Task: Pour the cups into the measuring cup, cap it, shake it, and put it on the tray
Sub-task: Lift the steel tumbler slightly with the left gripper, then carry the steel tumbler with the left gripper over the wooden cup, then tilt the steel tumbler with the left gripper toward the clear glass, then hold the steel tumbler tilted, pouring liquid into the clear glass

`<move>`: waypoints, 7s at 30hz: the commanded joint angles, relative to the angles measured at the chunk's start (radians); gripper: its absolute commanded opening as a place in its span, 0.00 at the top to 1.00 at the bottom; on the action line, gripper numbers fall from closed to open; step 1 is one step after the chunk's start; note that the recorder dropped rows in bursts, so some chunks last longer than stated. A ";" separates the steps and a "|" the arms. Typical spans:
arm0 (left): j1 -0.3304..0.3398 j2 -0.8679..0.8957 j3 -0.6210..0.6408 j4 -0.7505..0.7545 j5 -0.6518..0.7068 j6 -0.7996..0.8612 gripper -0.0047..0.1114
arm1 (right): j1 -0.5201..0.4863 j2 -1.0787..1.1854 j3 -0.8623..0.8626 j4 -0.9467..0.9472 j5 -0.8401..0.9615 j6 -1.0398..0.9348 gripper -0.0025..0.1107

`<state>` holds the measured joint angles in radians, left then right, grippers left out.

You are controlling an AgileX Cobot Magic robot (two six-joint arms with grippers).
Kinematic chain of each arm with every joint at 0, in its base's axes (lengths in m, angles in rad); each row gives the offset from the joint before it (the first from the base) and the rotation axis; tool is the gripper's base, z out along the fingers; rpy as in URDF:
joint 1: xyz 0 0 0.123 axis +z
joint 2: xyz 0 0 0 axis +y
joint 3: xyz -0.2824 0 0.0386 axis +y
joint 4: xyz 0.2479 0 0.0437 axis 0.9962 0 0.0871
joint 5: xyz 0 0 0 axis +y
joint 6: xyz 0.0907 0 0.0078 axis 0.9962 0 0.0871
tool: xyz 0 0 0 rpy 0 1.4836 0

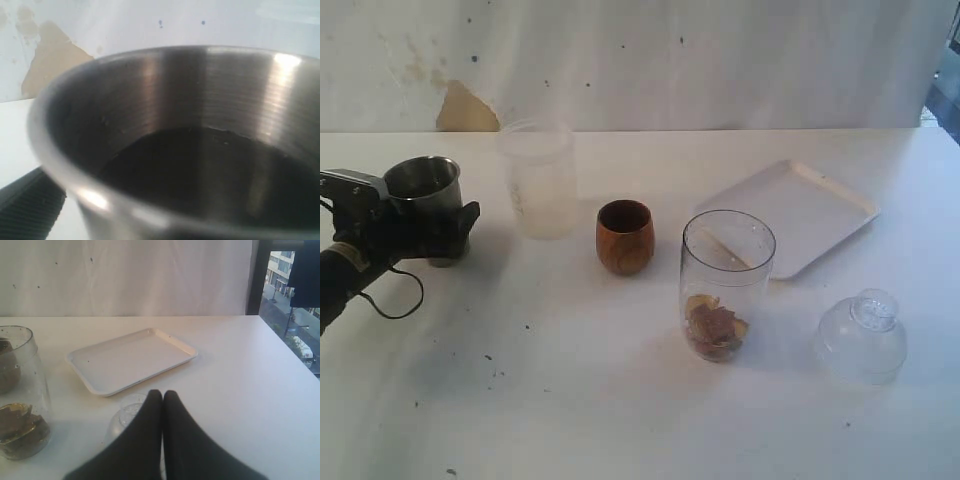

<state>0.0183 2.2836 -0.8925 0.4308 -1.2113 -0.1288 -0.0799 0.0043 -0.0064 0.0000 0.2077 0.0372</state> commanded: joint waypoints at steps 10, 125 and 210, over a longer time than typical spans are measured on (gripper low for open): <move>-0.007 -0.004 -0.005 0.031 -0.010 -0.031 0.96 | 0.001 -0.004 0.006 0.000 -0.005 0.003 0.98; -0.586 -0.299 -0.216 0.183 0.351 0.097 0.96 | 0.001 -0.004 0.006 0.000 -0.005 0.003 0.98; -0.618 -0.299 -0.266 0.250 0.524 0.570 0.96 | 0.001 -0.004 0.006 0.000 -0.005 0.021 0.98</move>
<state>-0.5975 1.9982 -1.1448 0.6991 -0.6514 0.4222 -0.0799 0.0043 -0.0064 0.0000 0.2077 0.0594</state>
